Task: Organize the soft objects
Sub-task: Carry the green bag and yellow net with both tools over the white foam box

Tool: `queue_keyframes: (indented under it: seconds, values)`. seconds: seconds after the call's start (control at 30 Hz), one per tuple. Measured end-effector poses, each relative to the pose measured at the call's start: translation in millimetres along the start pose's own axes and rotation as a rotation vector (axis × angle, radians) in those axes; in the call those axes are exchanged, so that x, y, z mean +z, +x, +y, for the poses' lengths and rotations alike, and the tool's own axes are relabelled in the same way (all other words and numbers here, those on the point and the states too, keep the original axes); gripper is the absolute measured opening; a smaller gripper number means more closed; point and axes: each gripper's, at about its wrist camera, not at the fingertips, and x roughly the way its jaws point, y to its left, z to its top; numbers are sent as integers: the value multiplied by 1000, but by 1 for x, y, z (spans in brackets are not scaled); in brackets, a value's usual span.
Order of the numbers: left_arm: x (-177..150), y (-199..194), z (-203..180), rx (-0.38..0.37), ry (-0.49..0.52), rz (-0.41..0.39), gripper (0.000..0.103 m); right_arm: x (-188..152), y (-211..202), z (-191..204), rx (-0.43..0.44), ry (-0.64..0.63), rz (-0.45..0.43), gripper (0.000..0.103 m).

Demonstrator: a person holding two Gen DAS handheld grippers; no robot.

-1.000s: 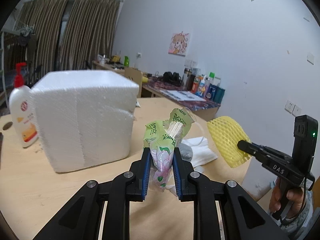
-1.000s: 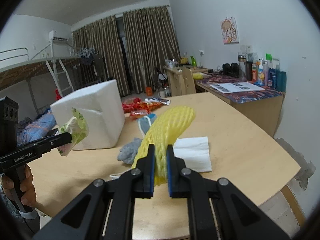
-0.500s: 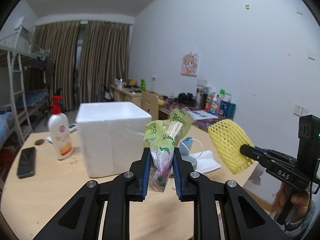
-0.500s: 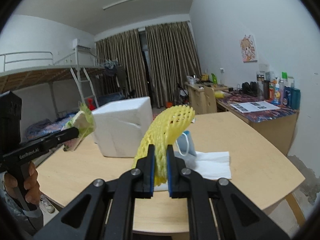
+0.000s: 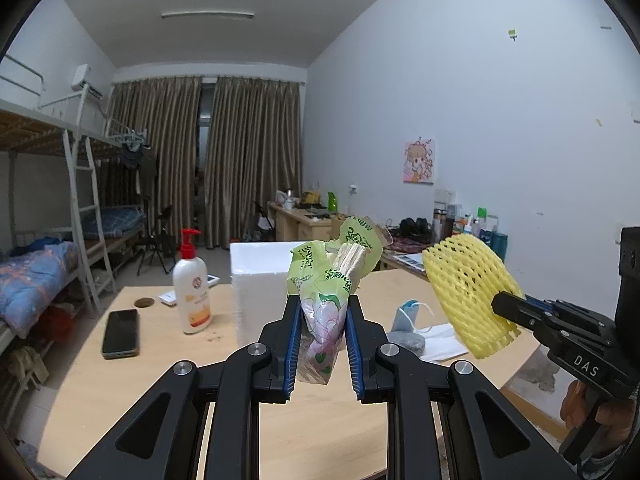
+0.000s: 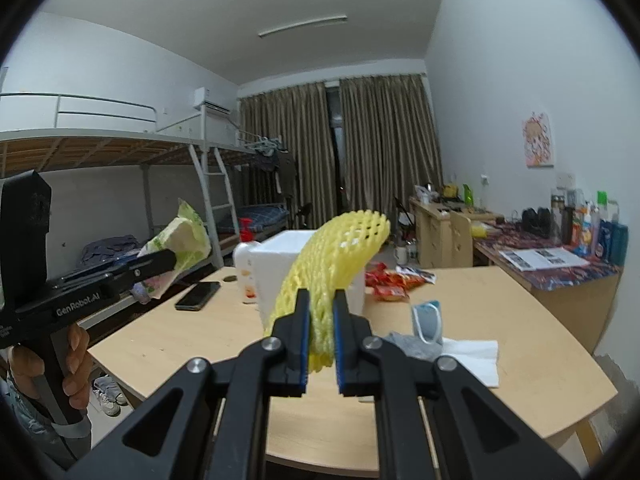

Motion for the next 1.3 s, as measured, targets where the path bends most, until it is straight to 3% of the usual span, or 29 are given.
queue_keyframes:
  seconds: [0.27,0.57,1.3]
  values:
    - [5,-28,-1,51,14,-45,22,9,-5,17,49,-39,-38,13]
    - [23,-30,9,74,-1,-63,22,24,3,21,74,-56,-58,13]
    - [67,50,35,66,-31,4,22,63,60,6,104,-55,-39,13]
